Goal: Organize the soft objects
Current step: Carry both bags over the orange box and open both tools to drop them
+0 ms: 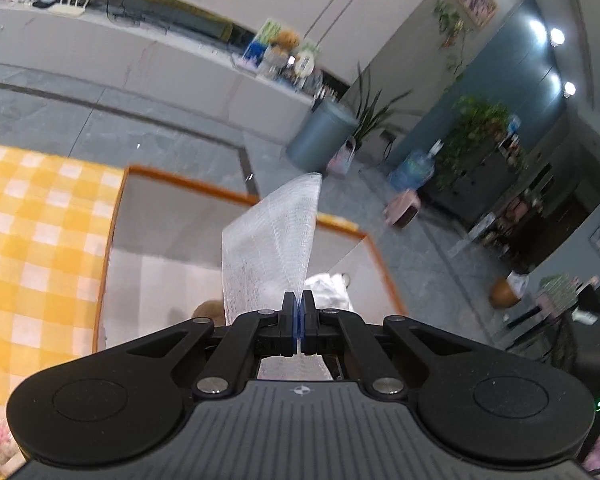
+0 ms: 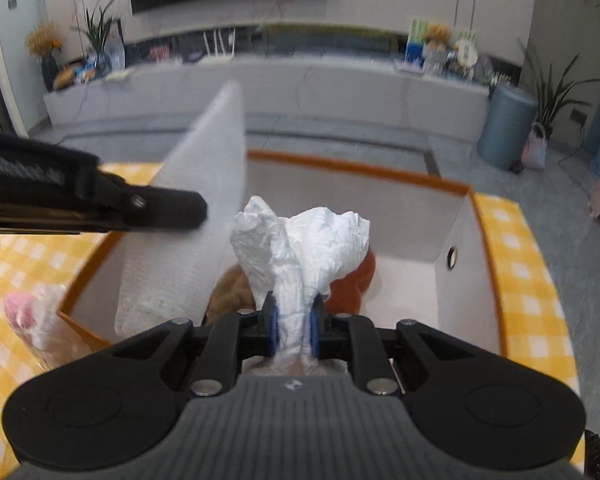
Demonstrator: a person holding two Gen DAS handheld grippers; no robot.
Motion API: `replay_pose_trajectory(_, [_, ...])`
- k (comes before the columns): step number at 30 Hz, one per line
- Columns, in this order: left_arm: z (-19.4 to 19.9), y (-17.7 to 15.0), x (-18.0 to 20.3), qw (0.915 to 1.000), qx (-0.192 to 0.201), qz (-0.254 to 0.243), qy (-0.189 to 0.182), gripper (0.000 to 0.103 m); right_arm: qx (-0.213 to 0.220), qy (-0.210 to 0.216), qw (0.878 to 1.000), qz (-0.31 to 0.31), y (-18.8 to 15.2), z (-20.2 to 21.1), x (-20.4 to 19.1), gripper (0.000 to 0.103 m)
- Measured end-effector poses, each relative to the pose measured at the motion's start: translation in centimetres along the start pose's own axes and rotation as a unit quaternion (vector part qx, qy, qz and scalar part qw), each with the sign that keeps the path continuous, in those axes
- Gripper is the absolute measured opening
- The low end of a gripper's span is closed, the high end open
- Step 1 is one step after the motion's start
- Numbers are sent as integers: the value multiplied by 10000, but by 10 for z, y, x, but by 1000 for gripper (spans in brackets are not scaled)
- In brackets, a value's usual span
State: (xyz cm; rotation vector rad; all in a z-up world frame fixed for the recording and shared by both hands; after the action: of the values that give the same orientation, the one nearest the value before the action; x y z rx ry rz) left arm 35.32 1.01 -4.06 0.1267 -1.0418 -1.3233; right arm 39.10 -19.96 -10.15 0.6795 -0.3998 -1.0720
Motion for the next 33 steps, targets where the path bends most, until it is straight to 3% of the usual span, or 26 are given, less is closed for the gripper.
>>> replay_pose_trajectory(6, [-23,-14,-13,9989,-436,79,150,1,-362,-88,9992,145,-1,-22,2,18])
replay_pose_trajectory(11, [-23,-19,-20,9981,-538,157,259,4,-387,-122,9990,165,-2,-18,0,27])
replay_pose_trajectory(16, [-5,-18,-19,9983,-405,194,376,45,-255,-208,9992,207,0,-2,-2,51])
replay_pose_trajectory(20, [16,-16,-13,9987,-253,177,411,55,-135,-287,9992,245,0,17,-1,61])
replay_pose_trajectory(24, [35,-17,-2,9983,-147,-5,569,67,12,-268,9994,206,-1,43,-2,64])
replay_pose_trajectory(27, [48,-17,13,9977,-49,-171,658,72,76,-190,9997,153,-1,64,-4,79])
replay_pose_trajectory(33, [86,-32,38,9924,420,-780,857,72,453,-14,9988,196,-12,114,-14,82])
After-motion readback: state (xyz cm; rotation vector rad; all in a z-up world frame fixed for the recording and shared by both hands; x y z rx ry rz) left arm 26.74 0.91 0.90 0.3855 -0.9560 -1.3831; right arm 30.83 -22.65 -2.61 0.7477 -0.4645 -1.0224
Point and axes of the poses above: each gripper's, at about its wrist camera, not at the fingertips, and z roughly against the way its jaws point, x to its right, y to its top, the point moved 2 cm from there along -z, roughly the way its jaws point, and after that the axes turned 1 degree about -y, right-handed, at the moved point
